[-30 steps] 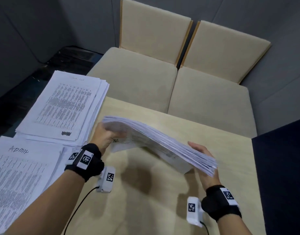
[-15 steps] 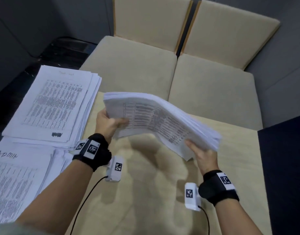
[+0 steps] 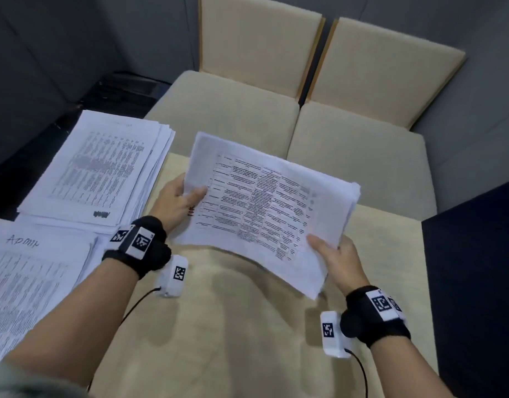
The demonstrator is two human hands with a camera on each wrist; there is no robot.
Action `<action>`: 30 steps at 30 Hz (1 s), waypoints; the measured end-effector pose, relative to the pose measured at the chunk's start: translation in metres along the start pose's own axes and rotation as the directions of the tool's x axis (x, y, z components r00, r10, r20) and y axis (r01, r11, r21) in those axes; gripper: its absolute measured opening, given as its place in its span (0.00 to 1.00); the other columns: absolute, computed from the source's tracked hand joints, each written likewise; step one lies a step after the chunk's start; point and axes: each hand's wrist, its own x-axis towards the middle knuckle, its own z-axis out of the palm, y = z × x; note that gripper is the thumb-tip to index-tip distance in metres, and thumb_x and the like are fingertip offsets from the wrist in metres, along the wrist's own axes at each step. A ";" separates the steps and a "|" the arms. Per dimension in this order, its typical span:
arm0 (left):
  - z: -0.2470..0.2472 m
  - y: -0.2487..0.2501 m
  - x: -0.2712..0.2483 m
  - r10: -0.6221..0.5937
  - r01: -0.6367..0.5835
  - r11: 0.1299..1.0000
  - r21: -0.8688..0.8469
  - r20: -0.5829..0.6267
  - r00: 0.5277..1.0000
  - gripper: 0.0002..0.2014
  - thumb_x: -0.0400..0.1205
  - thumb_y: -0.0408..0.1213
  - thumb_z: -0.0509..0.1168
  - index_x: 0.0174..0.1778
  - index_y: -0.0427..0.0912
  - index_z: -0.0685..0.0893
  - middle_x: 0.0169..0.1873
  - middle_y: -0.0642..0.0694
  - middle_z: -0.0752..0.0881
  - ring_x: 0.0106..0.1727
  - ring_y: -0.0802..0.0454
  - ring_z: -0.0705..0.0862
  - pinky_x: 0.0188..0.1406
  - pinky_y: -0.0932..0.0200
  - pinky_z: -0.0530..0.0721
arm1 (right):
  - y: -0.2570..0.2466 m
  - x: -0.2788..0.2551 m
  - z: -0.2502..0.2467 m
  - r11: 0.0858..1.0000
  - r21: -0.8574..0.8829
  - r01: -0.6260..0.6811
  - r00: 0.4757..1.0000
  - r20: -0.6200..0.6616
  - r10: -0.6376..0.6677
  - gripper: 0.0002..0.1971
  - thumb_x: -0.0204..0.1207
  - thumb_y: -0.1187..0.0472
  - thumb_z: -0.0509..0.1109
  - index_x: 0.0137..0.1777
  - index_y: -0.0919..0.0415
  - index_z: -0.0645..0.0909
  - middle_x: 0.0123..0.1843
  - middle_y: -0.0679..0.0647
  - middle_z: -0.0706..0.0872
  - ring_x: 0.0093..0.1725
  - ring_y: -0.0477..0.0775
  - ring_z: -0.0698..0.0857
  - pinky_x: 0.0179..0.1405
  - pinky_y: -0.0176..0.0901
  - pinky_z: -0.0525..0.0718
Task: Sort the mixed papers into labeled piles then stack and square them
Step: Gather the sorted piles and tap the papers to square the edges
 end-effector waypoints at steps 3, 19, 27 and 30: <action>-0.014 0.009 -0.032 -0.105 0.121 0.980 -0.158 0.105 0.989 0.12 0.84 0.29 0.64 0.64 0.37 0.82 0.50 0.41 0.92 0.47 0.44 0.92 0.41 0.52 0.88 | -0.020 -0.022 -0.013 0.972 0.204 -0.117 0.988 0.128 0.092 0.13 0.81 0.62 0.70 0.64 0.64 0.84 0.57 0.55 0.92 0.56 0.56 0.91 0.57 0.50 0.89; 0.034 -0.053 -0.157 -0.189 0.234 0.949 -0.211 0.214 0.958 0.18 0.78 0.26 0.71 0.64 0.35 0.83 0.52 0.35 0.91 0.50 0.35 0.91 0.56 0.36 0.86 | -0.005 -0.223 -0.038 0.955 -0.288 0.076 0.997 0.011 -0.076 0.17 0.79 0.45 0.71 0.47 0.61 0.88 0.44 0.51 0.93 0.44 0.52 0.92 0.44 0.56 0.88; 0.080 -0.025 -0.190 -0.172 0.299 0.937 -0.182 0.503 0.847 0.41 0.64 0.62 0.79 0.67 0.39 0.82 0.62 0.43 0.88 0.60 0.44 0.89 0.51 0.55 0.88 | -0.029 -0.322 -0.098 0.972 -0.072 0.223 0.974 -0.031 -0.225 0.12 0.83 0.56 0.70 0.62 0.59 0.89 0.61 0.51 0.91 0.66 0.48 0.86 0.62 0.38 0.83; 0.122 -0.013 -0.218 -0.160 0.225 0.972 -0.074 0.493 0.855 0.24 0.79 0.58 0.69 0.58 0.40 0.87 0.50 0.43 0.92 0.49 0.46 0.92 0.39 0.60 0.88 | -0.016 -0.347 -0.123 0.971 0.072 0.229 0.971 -0.083 -0.223 0.12 0.82 0.62 0.69 0.63 0.60 0.87 0.61 0.51 0.91 0.65 0.48 0.87 0.64 0.36 0.81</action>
